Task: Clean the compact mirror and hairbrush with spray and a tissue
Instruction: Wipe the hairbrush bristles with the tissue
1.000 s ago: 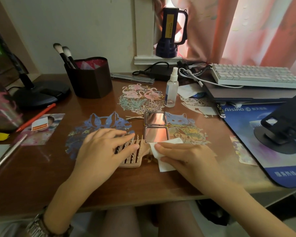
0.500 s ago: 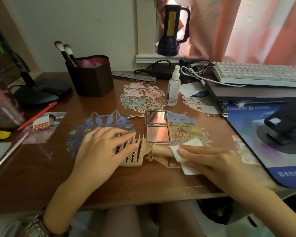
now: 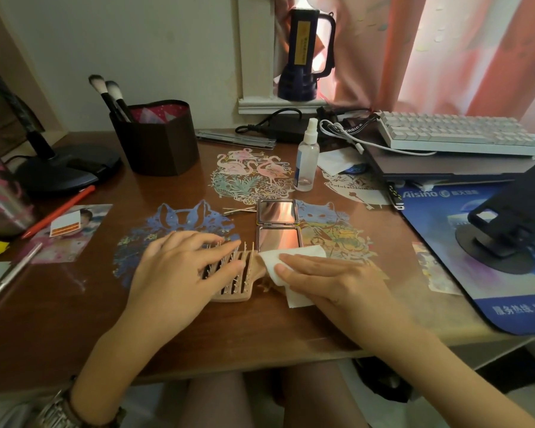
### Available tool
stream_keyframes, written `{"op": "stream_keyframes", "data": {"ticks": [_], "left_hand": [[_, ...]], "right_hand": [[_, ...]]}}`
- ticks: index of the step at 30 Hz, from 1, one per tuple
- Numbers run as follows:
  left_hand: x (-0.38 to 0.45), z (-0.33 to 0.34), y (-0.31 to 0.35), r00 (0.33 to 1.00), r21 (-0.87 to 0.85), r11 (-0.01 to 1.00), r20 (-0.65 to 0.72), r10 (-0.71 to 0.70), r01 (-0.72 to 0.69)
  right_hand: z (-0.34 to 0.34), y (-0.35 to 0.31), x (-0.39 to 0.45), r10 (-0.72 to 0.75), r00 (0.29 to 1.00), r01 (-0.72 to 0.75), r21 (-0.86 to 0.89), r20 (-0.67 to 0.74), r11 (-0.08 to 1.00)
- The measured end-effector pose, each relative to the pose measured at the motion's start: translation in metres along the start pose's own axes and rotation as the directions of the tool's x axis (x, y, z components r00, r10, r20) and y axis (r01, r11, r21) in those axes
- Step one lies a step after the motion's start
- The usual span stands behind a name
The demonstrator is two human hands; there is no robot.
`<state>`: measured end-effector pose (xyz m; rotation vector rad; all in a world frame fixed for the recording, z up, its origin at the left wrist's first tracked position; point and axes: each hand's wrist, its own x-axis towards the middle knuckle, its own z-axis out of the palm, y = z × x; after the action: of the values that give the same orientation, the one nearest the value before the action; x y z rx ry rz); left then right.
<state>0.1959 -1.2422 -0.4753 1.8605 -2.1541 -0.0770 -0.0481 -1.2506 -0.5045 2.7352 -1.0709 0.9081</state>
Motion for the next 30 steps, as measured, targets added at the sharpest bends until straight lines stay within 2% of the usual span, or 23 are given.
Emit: {"op": "stream_keyframes", "data": {"ticks": [9, 14, 18, 30], "left_hand": [[0.001, 0.001, 0.000, 1.000, -0.013, 1.000, -0.002, -0.002, 0.002], [0.000, -0.001, -0.001, 1.000, -0.014, 1.000, 0.008, 0.008, -0.008], [0.001, -0.001, -0.001, 1.000, -0.019, 1.000, 0.007, 0.012, -0.012], [0.002, 0.000, -0.001, 1.000, -0.009, 1.000, 0.019, 0.005, -0.005]], "right_hand": [[-0.003, 0.010, -0.010, -0.016, 1.000, 0.016, 0.007, 0.001, 1.000], [-0.020, 0.021, -0.026, 0.092, 0.995, -0.095, 0.094, 0.033, 0.991], [-0.029, 0.025, -0.031, 0.122, 0.990, -0.130, 0.126, 0.067, 0.984], [0.010, -0.006, 0.008, 0.141, 0.988, -0.131, 0.160, -0.055, 0.978]]}}
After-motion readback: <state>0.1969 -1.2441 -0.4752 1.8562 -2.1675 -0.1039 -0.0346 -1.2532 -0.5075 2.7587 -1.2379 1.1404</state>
